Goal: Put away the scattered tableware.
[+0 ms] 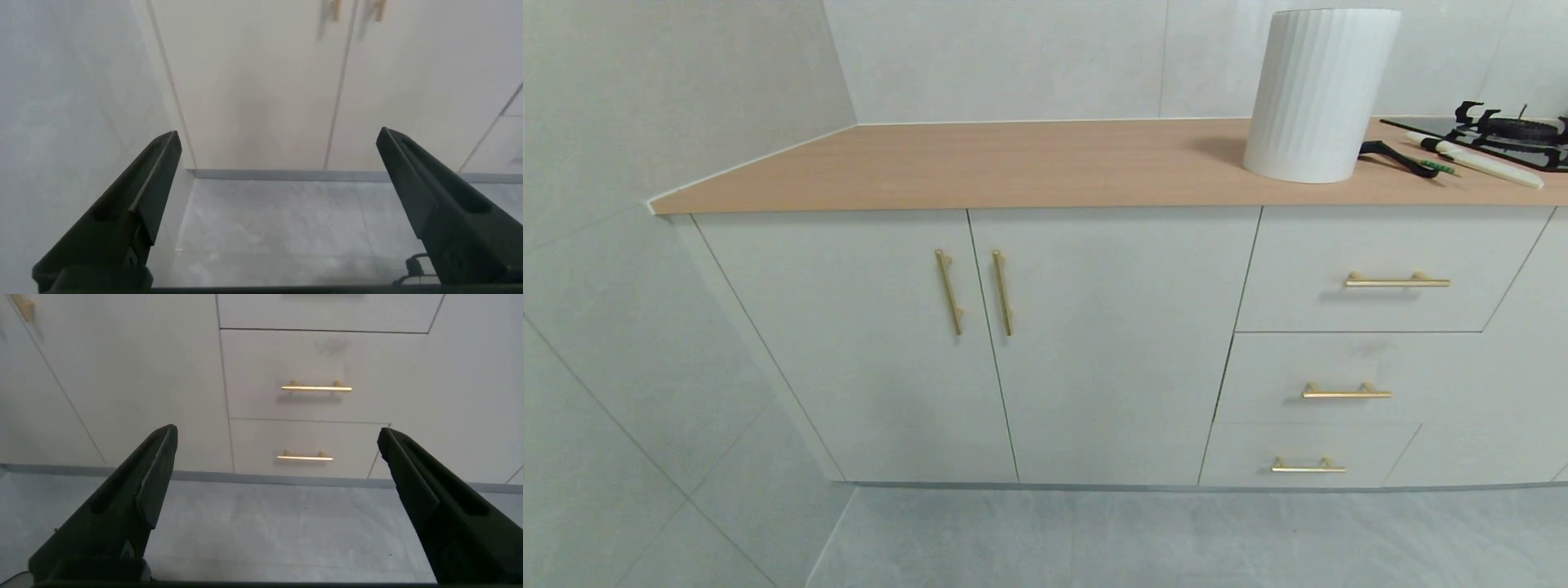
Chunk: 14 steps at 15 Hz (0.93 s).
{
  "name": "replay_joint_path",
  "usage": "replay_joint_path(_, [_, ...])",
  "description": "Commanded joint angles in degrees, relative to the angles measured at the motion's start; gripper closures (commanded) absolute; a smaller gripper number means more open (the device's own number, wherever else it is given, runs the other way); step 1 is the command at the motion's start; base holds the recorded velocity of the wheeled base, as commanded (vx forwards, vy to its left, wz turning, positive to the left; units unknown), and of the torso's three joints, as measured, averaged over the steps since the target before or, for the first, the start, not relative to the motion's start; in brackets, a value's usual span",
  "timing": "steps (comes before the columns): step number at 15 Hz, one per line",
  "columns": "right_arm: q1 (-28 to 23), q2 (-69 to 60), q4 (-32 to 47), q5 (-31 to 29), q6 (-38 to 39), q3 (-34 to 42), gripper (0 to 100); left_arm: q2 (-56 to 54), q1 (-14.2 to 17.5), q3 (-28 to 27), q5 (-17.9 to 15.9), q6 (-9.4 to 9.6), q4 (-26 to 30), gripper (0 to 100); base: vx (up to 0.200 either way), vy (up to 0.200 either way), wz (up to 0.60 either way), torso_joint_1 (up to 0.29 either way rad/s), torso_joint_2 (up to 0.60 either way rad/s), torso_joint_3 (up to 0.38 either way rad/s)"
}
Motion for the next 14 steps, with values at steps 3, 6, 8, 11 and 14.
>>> replay_joint_path(3, [0.0,0.1,0.0,0.0,0.0,-0.1,0,0.0,0.0,0.0,0.0,0.0,0.0,0,0.0,-0.2,0.0,-0.001,0.0,0.007])
replay_joint_path(6, [0.0,0.1,0.0,0.0,0.0,0.0,0,0.0,0.1,0.0,0.0,-0.09,0.0,0,0.0,-0.2,0.0,-0.002,0.0,-0.002])
replay_joint_path(8, [0.0,0.1,0.0,0.0,0.0,-0.1,0,0.0,0.1,0.0,0.0,-0.53,0.0,0,0.0,-0.1,0.0,-0.001,0.0,-0.004])
replay_joint_path(11, [0.0,0.1,0.0,0.0,0.0,0.0,0,0.0,0.0,0.0,0.0,-0.62,0.0,0,0.0,0.0,0.0,0.0,0.0,0.0])
replay_joint_path(14, [0.0,0.1,0.0,0.0,0.0,-0.1,0,0.0,0.0,0.0,0.0,-0.79,0.0,0,0.0,0.0,0.0,0.0,0.0,0.0])
